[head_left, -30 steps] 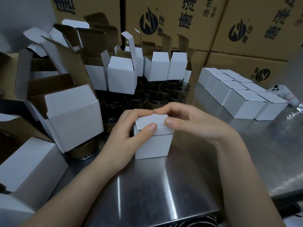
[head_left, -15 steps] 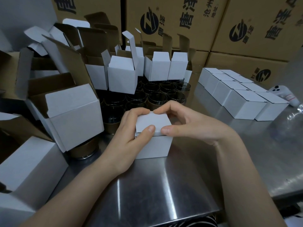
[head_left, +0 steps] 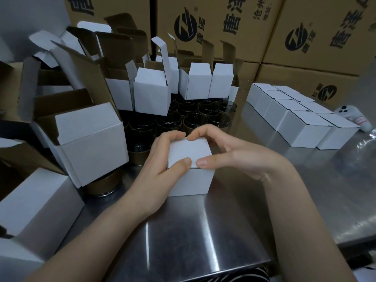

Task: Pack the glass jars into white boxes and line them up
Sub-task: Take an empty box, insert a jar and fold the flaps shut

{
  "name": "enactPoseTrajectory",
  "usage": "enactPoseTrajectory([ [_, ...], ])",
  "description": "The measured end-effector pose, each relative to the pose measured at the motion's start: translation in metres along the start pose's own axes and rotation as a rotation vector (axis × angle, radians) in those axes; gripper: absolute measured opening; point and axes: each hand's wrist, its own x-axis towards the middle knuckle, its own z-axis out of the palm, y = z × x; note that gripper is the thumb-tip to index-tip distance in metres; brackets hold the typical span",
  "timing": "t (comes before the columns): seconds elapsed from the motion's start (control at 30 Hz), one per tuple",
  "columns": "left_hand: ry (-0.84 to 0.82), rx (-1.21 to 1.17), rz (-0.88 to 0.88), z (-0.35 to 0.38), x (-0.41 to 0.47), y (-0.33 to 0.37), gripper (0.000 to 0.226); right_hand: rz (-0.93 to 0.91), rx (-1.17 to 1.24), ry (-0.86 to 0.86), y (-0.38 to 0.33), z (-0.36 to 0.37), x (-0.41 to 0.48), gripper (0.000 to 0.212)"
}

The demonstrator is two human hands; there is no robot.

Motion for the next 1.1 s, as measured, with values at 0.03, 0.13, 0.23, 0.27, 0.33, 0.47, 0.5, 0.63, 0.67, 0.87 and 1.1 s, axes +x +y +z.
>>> enactPoseTrajectory([
  [0.03, -0.001, -0.011, -0.001, 0.000, 0.000, 0.000, 0.054, 0.002, -0.003, -0.001, -0.001, 0.000, 0.000, 0.049],
  [0.13, -0.001, -0.046, 0.003, 0.001, 0.000, 0.002, 0.054, 0.004, 0.009, -0.004, -0.003, 0.001, 0.001, 0.049],
  [0.23, -0.001, -0.061, 0.011, 0.002, 0.000, 0.004, 0.056, 0.007, 0.015, -0.009, -0.006, 0.002, 0.003, 0.050],
  [0.27, -0.002, -0.068, 0.012, 0.002, 0.000, 0.005, 0.056, 0.008, 0.018, -0.008, -0.005, 0.002, 0.003, 0.051],
  [0.33, -0.002, -0.090, 0.009, 0.001, 0.001, 0.005, 0.053, 0.004, 0.024, -0.005, -0.004, 0.002, 0.002, 0.052],
  [0.47, -0.012, -0.139, -0.018, 0.000, 0.001, 0.005, 0.053, -0.008, 0.005, 0.003, 0.001, 0.003, 0.001, 0.038],
  [0.5, -0.016, -0.143, -0.021, 0.000, 0.001, 0.006, 0.053, -0.007, 0.011, 0.008, 0.001, 0.003, 0.001, 0.034],
  [0.63, -0.023, -0.156, -0.017, 0.000, 0.000, 0.009, 0.050, -0.015, 0.004, 0.014, 0.002, 0.003, 0.004, 0.032],
  [0.67, -0.024, -0.165, -0.017, 0.000, 0.000, 0.011, 0.049, -0.019, 0.008, 0.013, 0.002, 0.003, 0.004, 0.033],
  [0.87, -0.030, -0.174, -0.044, -0.001, -0.001, 0.010, 0.033, -0.044, -0.009, 0.021, 0.001, 0.002, 0.006, 0.036],
  [1.1, -0.005, -0.108, -0.004, -0.003, 0.001, 0.008, 0.039, -0.047, -0.040, 0.046, 0.003, 0.002, 0.006, 0.039],
])
